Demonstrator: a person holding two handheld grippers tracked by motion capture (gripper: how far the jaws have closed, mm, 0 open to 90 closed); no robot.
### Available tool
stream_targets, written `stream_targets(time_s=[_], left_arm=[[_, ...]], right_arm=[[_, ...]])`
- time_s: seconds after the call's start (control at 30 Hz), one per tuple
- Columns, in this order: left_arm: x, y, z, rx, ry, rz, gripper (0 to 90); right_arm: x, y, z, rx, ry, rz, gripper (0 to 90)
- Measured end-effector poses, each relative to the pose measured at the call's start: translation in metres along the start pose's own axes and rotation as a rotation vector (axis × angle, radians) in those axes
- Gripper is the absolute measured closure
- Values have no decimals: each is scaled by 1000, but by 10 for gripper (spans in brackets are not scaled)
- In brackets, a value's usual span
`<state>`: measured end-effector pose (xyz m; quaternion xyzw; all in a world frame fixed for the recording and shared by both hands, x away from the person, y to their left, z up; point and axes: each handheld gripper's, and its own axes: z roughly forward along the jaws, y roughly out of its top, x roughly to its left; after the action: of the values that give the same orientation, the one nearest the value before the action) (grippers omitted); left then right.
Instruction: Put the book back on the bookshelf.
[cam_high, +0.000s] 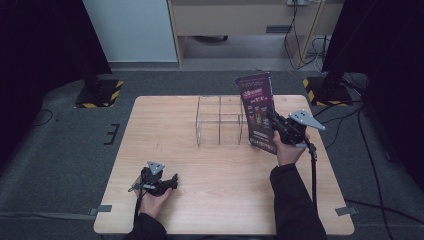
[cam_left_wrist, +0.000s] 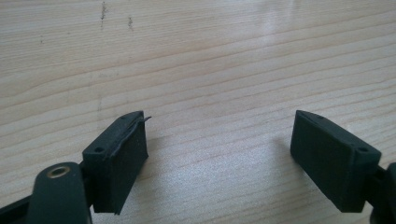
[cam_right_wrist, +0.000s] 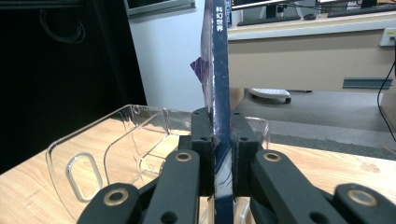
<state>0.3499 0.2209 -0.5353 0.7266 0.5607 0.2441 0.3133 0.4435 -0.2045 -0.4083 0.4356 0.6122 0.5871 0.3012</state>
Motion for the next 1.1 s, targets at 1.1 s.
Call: stream_targets(time_s=[1.1], left_arm=[[0,0,0,0,1,1,177]], right_arm=[[1,1,-7,-43,-22,9,841]])
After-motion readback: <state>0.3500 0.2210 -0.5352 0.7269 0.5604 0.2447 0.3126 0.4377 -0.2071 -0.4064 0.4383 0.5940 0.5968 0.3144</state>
